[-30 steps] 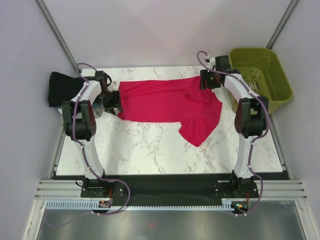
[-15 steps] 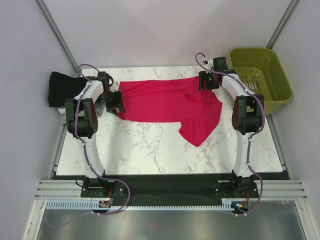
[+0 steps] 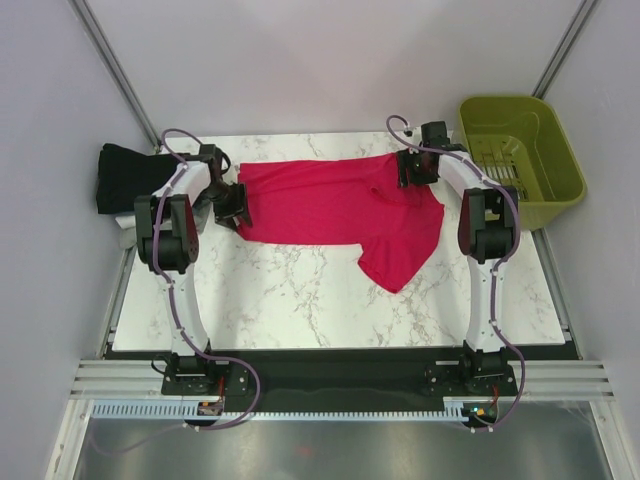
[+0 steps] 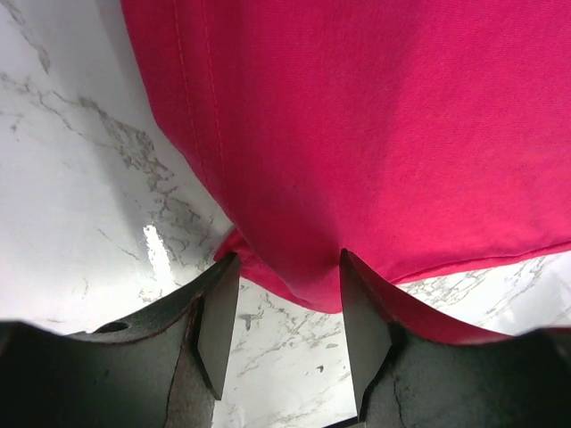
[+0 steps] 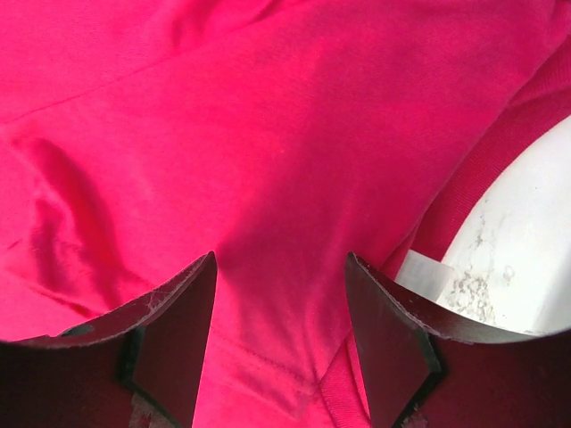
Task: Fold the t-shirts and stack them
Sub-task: Fold the tshirt
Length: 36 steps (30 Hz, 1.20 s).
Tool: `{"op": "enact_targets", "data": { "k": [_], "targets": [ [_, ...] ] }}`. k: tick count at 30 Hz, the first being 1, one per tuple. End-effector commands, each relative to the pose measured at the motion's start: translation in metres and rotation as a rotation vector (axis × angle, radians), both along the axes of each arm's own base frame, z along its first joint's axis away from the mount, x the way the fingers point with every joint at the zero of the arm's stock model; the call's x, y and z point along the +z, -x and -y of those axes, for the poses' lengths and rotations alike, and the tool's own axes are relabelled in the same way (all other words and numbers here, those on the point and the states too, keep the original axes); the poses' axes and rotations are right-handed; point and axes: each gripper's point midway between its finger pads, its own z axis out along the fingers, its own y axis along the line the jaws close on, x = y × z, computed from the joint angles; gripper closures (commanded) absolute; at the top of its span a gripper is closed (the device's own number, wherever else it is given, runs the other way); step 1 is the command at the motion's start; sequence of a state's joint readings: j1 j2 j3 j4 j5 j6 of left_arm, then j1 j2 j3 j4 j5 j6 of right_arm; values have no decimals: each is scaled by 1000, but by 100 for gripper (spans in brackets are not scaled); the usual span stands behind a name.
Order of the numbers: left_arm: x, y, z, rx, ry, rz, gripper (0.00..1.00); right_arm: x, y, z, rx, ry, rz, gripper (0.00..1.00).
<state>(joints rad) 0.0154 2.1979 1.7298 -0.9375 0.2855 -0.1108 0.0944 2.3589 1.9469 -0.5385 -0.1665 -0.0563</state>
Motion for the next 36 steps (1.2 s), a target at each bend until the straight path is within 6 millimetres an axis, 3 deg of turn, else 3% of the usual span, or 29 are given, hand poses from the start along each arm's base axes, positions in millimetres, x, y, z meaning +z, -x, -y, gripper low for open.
{"op": "enact_targets", "data": {
  "k": [1,5,9,13,16,19,24,28,29,31,32,33,34,36],
  "targets": [
    [3,8,-9,-2,-65,8,43,6,-19,7,-12,42,57,32],
    [2,33,-14,3,-89,-25,41,-2,-27,7,-20,52,58,32],
    [2,43,-19,-2,-119,-31,41,-3,-33,4,-23,44,66,32],
    [7,46,-26,0,-159,-20,41,-4,-35,2,-19,43,69,31],
    [26,37,-30,9,-181,42,40,-3,-33,4,-17,50,68,31],
    [61,24,-30,0,-183,134,38,13,-33,5,-11,61,94,31],
    [117,12,-26,-100,-167,288,37,84,-22,2,86,78,220,29],
    [119,19,-12,-305,-106,368,40,112,19,-11,274,77,307,31],
    [104,26,-14,-345,-112,357,41,110,46,-21,346,77,302,32],
    [108,15,-16,-448,-154,482,41,105,70,-28,465,129,316,35],
    [98,23,-17,-529,-170,501,41,99,98,-40,533,110,299,37],
    [94,23,-8,-585,-184,527,41,94,111,-42,603,139,306,39],
    [84,21,-8,-611,-203,556,41,82,139,-50,665,145,285,39],
    [73,19,-11,-673,-235,576,41,73,162,-56,746,180,289,40]
  ]
}}
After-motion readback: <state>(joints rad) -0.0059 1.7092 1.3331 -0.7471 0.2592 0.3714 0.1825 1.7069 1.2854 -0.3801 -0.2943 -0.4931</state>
